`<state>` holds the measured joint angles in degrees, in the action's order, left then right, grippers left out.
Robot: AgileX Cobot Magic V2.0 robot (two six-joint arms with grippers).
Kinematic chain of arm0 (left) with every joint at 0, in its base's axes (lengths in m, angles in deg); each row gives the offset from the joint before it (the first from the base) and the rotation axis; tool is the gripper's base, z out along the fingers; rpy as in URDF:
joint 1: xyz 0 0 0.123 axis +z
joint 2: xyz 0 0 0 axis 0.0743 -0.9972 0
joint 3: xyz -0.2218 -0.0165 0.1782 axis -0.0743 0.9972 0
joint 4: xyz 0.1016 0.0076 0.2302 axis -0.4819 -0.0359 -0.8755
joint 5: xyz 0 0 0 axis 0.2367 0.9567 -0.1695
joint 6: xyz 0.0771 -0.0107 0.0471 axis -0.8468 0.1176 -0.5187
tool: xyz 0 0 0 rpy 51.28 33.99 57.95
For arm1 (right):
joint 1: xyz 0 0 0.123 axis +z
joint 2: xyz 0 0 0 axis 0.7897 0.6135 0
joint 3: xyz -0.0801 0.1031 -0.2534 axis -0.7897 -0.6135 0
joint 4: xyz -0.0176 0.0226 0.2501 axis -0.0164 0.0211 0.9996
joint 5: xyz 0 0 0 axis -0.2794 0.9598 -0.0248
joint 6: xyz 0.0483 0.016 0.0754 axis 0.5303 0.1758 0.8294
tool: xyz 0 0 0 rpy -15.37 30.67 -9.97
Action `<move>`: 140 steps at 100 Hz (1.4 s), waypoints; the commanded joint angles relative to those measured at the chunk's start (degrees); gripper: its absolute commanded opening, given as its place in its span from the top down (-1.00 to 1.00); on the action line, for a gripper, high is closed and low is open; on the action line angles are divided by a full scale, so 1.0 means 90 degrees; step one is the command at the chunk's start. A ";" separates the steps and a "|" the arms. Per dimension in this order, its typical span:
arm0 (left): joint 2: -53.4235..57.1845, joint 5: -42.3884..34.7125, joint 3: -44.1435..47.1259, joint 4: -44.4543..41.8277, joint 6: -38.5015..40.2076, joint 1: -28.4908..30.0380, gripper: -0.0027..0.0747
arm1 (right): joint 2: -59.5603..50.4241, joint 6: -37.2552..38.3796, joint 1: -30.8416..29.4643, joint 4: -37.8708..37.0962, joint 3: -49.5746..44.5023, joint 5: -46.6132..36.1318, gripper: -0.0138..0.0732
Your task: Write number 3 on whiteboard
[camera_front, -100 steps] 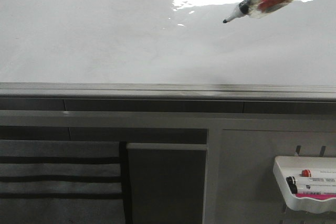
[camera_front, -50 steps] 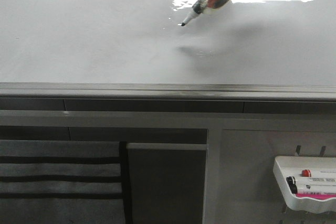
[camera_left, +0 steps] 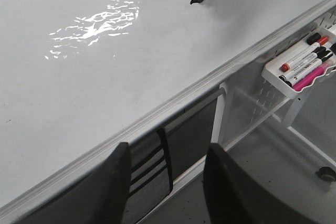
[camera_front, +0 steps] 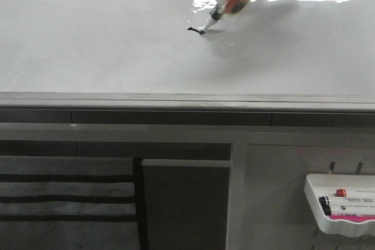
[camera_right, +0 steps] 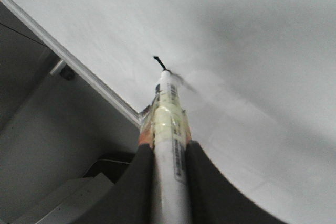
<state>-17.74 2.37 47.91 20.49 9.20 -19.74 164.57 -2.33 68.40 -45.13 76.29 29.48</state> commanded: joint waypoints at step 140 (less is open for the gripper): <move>-0.1227 0.1872 -0.1444 0.0389 -0.1846 -0.1338 0.17 | -0.2552 -0.5884 0.0749 0.2248 -0.2417 0.0184 0.71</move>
<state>-27.08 20.63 38.10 20.76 -6.46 -27.66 143.22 -52.63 75.33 -28.04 53.27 32.98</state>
